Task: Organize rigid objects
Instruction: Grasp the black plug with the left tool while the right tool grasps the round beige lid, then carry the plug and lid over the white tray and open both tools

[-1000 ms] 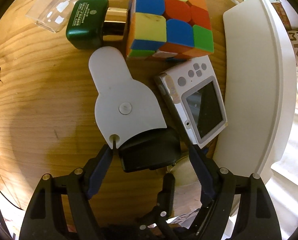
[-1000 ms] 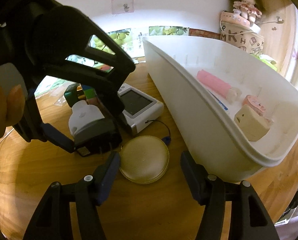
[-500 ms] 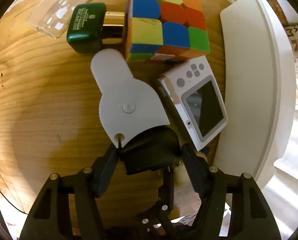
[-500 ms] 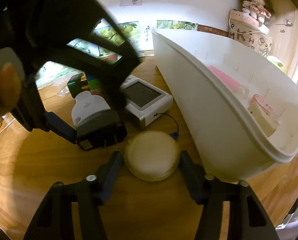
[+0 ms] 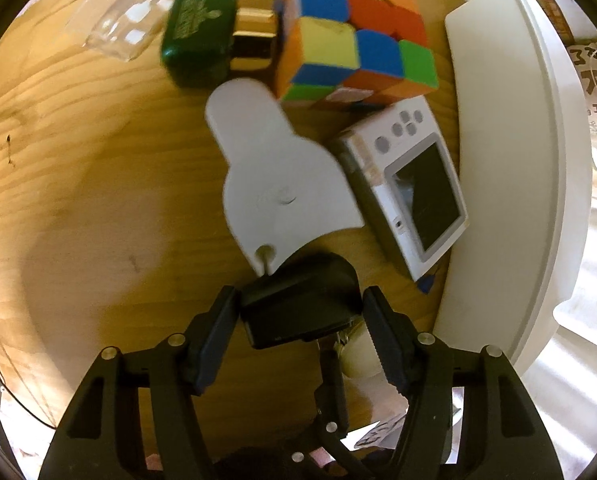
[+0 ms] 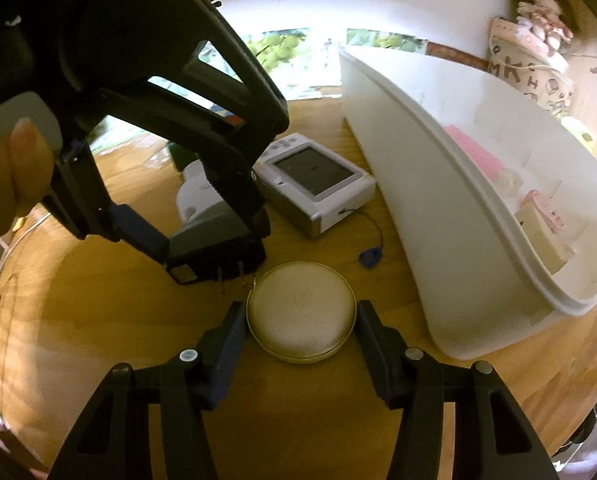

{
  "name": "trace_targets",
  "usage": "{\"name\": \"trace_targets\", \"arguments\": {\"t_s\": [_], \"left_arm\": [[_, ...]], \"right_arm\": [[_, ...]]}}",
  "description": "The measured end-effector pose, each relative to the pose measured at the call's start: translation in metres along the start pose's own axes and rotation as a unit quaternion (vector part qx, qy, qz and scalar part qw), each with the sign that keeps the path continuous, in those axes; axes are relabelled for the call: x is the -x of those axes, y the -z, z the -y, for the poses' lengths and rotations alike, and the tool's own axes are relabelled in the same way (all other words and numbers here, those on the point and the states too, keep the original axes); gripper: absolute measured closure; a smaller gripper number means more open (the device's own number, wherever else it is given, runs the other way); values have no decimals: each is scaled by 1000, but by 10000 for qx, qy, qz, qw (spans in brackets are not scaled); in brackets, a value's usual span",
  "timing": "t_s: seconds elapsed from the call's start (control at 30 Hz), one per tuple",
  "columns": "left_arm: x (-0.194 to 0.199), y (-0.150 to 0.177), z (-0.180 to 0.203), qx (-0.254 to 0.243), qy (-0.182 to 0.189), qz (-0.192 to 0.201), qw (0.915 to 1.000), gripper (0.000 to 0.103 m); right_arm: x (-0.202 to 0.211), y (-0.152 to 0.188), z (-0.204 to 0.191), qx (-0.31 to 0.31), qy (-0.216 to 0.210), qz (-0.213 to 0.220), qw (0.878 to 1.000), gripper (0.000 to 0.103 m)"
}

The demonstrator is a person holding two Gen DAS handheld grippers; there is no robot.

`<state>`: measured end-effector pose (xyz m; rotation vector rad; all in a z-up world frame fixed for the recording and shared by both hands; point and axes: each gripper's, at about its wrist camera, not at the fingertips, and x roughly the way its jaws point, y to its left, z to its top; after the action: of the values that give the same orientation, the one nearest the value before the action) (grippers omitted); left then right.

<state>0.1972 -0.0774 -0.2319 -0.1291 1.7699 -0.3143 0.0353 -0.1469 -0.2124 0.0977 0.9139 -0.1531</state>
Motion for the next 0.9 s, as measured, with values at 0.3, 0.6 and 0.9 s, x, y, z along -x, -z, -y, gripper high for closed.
{"name": "trace_targets", "arguments": {"t_s": [0.3, 0.6, 0.9], "left_arm": [[1, 15, -27, 225, -7, -72, 9997, 36], [32, 30, -32, 243, 2, 237, 9994, 36], [80, 52, -2, 63, -101, 866, 9962, 36]], "right_arm": [[22, 0, -4, 288, -722, -333, 9964, 48], [62, -22, 10, 616, -1461, -314, 9869, 48], [105, -41, 32, 822, -1743, -183, 9811, 48]]}}
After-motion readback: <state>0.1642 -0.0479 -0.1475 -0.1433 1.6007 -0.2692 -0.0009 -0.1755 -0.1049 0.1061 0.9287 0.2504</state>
